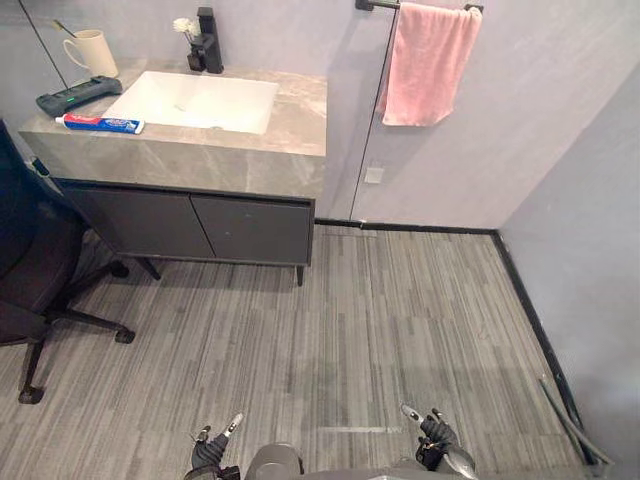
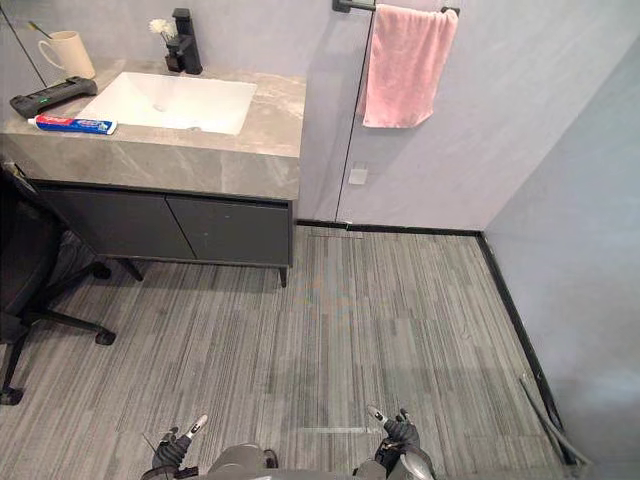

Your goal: Pick up the laundry basket with both hands and put the clothes into the washing machine.

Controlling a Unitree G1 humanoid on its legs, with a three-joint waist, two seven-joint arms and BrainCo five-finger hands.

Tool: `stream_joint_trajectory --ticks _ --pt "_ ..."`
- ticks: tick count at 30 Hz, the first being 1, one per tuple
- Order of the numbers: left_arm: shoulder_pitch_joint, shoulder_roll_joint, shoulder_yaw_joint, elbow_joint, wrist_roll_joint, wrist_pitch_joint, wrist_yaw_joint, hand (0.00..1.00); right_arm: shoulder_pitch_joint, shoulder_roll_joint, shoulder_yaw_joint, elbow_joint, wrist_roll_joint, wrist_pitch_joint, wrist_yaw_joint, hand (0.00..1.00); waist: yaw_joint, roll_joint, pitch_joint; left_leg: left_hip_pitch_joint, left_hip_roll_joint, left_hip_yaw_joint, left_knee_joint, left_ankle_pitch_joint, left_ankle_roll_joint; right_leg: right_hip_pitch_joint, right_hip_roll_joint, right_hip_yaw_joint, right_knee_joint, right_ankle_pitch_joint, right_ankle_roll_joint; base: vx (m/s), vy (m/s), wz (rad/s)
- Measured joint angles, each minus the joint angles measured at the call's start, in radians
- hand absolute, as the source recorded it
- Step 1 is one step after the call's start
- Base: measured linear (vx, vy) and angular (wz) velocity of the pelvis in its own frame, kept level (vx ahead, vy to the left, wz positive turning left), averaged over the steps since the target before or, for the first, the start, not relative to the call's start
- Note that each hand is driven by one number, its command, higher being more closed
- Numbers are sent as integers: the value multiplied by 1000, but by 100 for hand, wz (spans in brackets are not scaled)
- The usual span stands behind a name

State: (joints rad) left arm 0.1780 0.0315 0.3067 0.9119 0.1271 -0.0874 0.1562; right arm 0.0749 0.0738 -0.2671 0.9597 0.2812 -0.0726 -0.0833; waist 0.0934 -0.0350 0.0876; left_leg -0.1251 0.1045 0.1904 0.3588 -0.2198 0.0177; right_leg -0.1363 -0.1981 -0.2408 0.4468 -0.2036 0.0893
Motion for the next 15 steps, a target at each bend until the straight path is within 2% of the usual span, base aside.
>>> stream_joint_trajectory --ticks 1,2,3,5,7,9,15 --pt "2 14 0 3 -1 -2 -1 0 1 0 5 21 -4 1 0 0 2 -24 -16 0 -16 0 -21 10 -16 3 -2 5 -121 110 -12 115 -226 13" --pt "-1 22 0 26 -8 -4 -1 0 5 -4 8 53 -11 3 0 0 1 -35 -42 5 -24 -9 -54 24 -36 22 -6 7 -189 118 23 107 -224 6" --pt "0 18 0 37 -16 -4 -1 0 6 -5 10 63 -18 5 -1 0 3 -37 -61 13 -18 -13 -79 37 -49 36 8 3 -230 129 21 123 -225 -7" --pt "10 5 1 65 -48 -8 -2 0 8 -24 30 78 -42 3 0 0 -3 -12 -98 69 -16 -17 -231 115 -75 75 51 -2 -364 179 10 117 -208 -20" --pt "11 -2 1 74 -58 -9 -4 0 9 -44 52 85 -59 3 1 0 -14 6 -109 98 -12 -27 -333 170 -90 79 74 -6 -405 195 -3 55 -146 -2" --pt "14 -10 0 75 -79 -11 -6 0 3 -63 59 106 -67 4 0 0 -23 18 -115 109 -2 -37 -367 186 -97 84 91 -12 -422 201 -12 19 -105 4" --pt "17 2 0 79 -119 -12 -26 0 13 -96 80 138 -98 5 0 0 -27 -4 -113 136 -3 -49 -393 192 -102 117 109 -14 -472 221 -15 -27 -28 2"
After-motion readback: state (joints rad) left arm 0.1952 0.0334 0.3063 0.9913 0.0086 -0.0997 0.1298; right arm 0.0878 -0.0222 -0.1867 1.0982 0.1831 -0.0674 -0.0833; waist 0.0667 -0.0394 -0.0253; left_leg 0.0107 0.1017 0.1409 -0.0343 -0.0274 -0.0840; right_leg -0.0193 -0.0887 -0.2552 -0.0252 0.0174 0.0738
